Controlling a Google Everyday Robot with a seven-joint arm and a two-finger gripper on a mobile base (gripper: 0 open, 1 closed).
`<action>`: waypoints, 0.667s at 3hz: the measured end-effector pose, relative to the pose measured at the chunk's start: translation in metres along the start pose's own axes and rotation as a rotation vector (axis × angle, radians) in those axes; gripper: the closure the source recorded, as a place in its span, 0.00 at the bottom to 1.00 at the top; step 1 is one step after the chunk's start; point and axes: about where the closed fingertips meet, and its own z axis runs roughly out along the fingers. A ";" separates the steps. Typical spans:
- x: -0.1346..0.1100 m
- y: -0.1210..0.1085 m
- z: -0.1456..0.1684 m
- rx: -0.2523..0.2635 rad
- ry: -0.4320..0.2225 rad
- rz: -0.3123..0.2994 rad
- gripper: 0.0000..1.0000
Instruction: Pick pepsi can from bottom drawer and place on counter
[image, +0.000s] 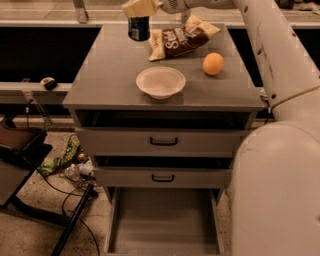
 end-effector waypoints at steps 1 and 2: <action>-0.001 -0.009 0.057 -0.020 -0.043 0.009 1.00; 0.037 -0.006 0.114 -0.066 -0.040 0.072 1.00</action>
Offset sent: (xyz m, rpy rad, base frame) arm 0.1075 0.1252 -0.1306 0.0746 0.1786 0.0781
